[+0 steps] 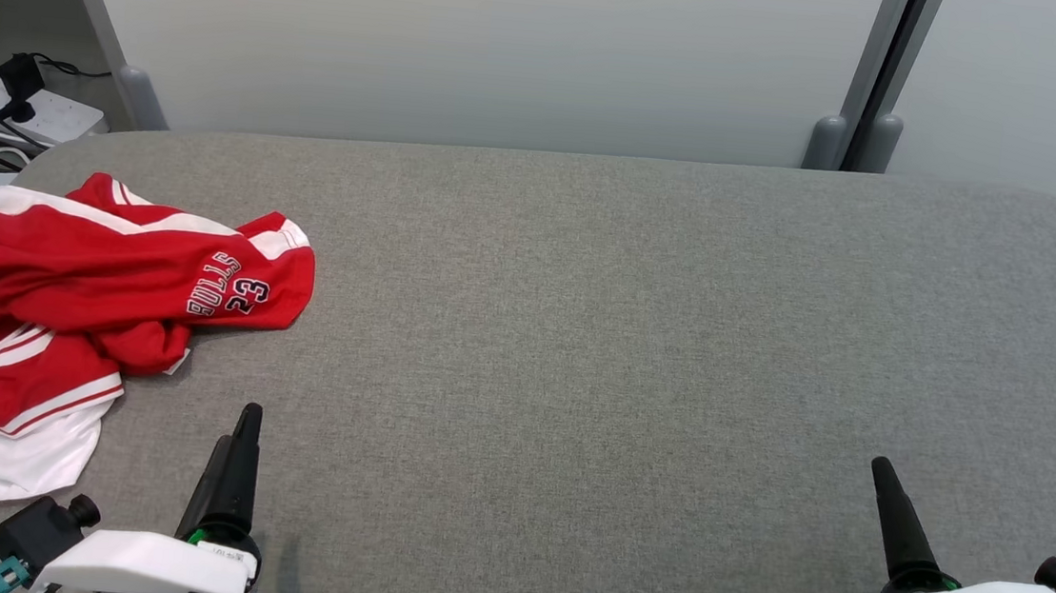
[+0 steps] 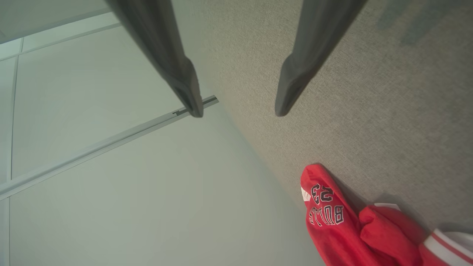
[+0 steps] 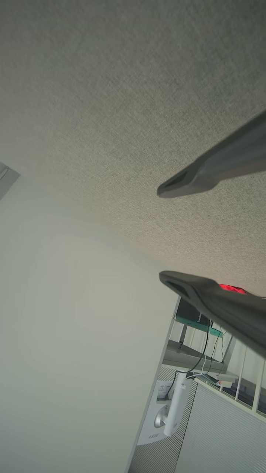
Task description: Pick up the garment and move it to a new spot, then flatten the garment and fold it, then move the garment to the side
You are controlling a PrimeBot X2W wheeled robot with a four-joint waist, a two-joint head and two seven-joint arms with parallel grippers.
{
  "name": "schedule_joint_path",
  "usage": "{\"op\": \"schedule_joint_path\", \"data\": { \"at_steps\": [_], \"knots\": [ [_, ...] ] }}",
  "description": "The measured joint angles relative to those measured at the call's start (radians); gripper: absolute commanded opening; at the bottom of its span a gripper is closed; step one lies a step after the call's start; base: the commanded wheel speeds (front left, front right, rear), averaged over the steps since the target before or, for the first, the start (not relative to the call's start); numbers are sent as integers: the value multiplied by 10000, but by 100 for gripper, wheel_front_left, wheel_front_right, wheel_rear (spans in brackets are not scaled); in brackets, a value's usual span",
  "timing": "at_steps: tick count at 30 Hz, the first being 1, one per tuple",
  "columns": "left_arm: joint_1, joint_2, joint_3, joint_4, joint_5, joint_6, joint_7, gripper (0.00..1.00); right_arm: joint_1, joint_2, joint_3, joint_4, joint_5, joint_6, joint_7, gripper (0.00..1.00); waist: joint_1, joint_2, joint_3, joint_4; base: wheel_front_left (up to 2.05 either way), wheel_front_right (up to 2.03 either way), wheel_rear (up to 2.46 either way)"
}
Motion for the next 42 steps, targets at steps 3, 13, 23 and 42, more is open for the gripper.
{"op": "schedule_joint_path", "data": {
  "at_steps": [3,13,23,42],
  "knots": [
    [-1,10,-100,-65,378,90,-44,100,-14,-2,46,-113,-320,0,-102,100,0,0,-3,-23,0,0,0],
    [-20,19,-311,-261,1549,272,-355,100,-24,-29,201,-408,-1283,0,-420,100,0,0,-34,-70,0,0,0],
    [-54,31,-522,-449,2740,441,-650,100,-74,-15,332,-230,-2393,0,-667,100,0,0,-53,-83,0,0,0],
    [-189,79,-876,-635,4982,750,-1212,100,-228,-15,851,-303,-4594,0,-1227,100,0,0,-121,-184,0,0,0]
  ]
}}
